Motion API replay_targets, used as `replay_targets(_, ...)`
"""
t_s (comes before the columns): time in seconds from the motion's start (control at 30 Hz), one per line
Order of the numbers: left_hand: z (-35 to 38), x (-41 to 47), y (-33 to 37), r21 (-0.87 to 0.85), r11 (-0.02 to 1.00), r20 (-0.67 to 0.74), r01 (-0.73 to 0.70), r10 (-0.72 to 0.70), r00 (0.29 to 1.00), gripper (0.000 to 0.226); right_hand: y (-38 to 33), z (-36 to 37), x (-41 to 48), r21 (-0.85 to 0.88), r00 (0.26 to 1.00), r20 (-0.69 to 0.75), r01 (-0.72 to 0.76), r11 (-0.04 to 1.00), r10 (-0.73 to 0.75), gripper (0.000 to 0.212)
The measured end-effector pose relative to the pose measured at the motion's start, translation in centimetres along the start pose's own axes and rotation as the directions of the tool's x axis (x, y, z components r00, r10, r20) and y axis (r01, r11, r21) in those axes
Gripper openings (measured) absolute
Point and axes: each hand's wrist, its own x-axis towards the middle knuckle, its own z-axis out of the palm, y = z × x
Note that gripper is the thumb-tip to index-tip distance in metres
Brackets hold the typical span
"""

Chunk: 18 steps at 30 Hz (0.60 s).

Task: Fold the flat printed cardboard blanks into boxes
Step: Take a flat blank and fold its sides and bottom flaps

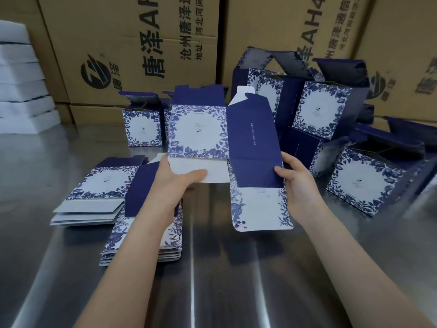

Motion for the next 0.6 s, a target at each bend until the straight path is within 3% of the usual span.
replay_targets(0.2,0.3,0.1,-0.3,-0.055,0.993,-0.067,-0.106,0.102,0.993,0.053,0.7,0.2,0.1,-0.126,0.984,0.139,0.133,0.983,-0.115,0.049)
replay_targets(0.33,0.3,0.0,-0.9,0.090,0.968,-0.130,-0.234,0.245,0.961,0.059,1.2,0.6,-0.2,-0.180,0.963,0.250,0.153,0.972,-0.105,0.067)
replay_targets(0.43,0.9,-0.4,-1.2,0.235,0.930,-0.142,-0.282,0.320,0.937,0.078,1.5,0.9,-0.5,-0.195,0.959,0.265,0.152,0.969,-0.097,0.082)
replay_targets(0.6,1.9,-0.9,-1.9,0.405,0.831,-0.114,-0.381,0.459,0.881,0.076,1.3,1.5,-0.7,-0.140,0.970,0.231,0.109,0.984,-0.074,0.051)
